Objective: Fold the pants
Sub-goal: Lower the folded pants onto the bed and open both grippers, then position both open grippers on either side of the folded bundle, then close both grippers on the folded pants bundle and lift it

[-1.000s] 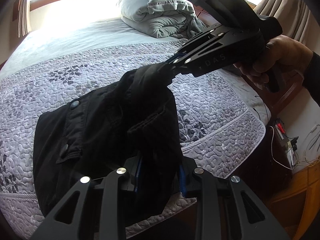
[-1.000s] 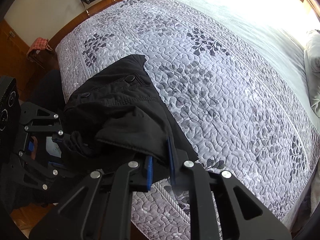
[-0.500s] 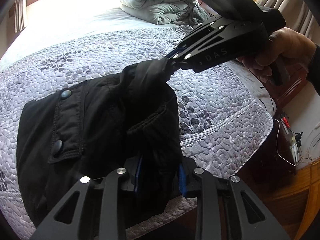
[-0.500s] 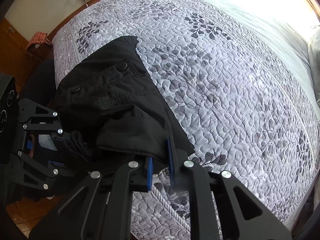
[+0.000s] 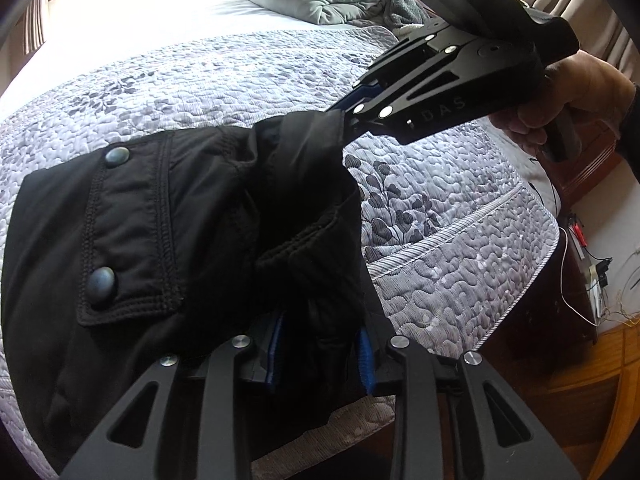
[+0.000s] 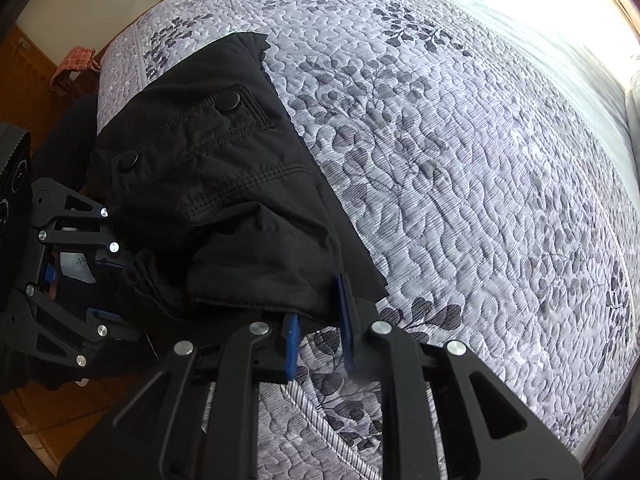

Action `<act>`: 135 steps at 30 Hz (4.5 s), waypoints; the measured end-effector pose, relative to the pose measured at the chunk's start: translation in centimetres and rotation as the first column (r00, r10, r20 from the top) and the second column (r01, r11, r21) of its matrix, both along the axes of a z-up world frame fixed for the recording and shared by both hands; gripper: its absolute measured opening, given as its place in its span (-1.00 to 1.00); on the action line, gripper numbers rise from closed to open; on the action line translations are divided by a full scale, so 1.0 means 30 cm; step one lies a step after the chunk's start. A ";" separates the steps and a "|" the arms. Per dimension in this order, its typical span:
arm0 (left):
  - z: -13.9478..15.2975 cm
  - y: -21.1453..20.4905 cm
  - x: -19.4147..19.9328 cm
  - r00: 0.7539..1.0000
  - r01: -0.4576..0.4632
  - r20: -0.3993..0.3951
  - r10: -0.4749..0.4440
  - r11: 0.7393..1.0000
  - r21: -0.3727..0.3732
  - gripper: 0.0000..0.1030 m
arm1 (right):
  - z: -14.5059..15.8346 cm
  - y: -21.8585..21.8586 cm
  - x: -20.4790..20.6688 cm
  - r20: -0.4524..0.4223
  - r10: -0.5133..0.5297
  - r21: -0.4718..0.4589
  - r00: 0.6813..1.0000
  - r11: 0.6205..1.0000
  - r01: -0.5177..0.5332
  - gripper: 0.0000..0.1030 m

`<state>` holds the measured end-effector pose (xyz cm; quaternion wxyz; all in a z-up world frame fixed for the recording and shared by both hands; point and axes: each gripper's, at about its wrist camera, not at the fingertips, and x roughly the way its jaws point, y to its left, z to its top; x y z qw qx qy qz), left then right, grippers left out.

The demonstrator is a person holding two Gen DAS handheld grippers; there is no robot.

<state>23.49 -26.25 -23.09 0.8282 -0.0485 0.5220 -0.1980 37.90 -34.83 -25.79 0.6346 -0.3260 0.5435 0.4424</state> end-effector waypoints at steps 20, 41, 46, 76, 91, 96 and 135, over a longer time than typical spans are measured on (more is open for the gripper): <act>-0.009 0.068 -0.008 0.999 -0.004 -0.050 -0.005 0.986 -0.168 0.10 | 0.081 -0.213 0.000 0.015 -0.365 0.142 0.931 0.922 0.359 -0.06; 0.002 0.541 -0.033 0.982 -0.181 0.016 0.189 0.959 -0.219 0.61 | -0.113 -0.232 -0.132 -0.150 -0.542 0.287 0.827 0.777 0.561 -0.71; 0.035 0.567 -0.056 0.981 -0.180 0.026 0.193 0.950 -0.256 0.62 | 0.021 -0.270 -0.241 -0.123 -0.613 0.416 0.780 0.682 0.602 -0.71; 0.100 0.970 -0.056 0.972 -0.225 -0.019 0.233 0.913 -0.340 0.88 | -0.041 -0.261 -0.505 -0.252 -0.752 0.372 0.608 0.505 0.779 -0.66; -0.124 0.992 0.140 0.970 -0.180 -0.219 0.106 0.918 -0.354 0.88 | -0.187 -0.295 -0.069 -0.458 -0.734 0.334 0.501 0.381 0.862 -0.93; -0.167 1.011 0.177 0.960 -0.175 -0.269 0.077 0.914 -0.366 0.88 | -0.109 -0.351 -0.128 -0.502 -0.678 0.384 0.537 0.381 0.841 0.57; -0.346 0.934 0.255 0.867 -0.200 -0.487 -0.108 0.820 -0.537 0.63 | -0.374 -0.377 -0.204 -0.806 -0.437 0.188 0.398 0.448 0.874 0.96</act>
